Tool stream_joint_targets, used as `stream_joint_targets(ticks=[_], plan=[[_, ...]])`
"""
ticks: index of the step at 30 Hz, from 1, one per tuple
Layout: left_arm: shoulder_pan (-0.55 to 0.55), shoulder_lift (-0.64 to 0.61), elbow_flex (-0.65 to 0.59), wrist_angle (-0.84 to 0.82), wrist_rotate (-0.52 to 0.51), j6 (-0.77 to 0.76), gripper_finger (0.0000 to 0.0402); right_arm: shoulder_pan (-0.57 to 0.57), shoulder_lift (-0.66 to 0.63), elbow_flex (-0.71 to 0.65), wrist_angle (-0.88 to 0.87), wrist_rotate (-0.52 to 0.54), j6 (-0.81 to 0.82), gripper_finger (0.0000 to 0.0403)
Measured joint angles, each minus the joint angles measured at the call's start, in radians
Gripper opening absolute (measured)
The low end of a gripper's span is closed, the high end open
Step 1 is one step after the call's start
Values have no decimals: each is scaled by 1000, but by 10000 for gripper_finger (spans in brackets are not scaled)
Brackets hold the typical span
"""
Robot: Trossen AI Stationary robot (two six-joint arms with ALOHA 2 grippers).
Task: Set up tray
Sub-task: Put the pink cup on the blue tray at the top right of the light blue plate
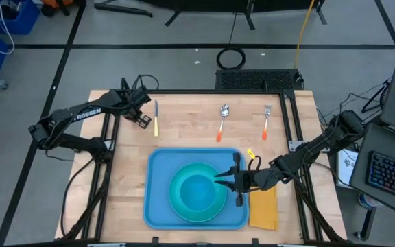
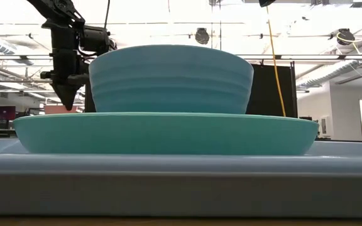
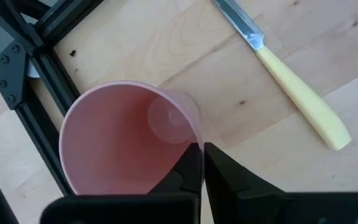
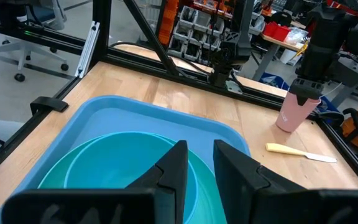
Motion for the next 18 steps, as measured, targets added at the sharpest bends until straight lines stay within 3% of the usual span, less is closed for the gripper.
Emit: stream_joint_targets(ticks=[18], plan=[[-156, 0, 0, 74, -34, 143, 4, 0, 0, 0, 0, 0, 0, 70]])
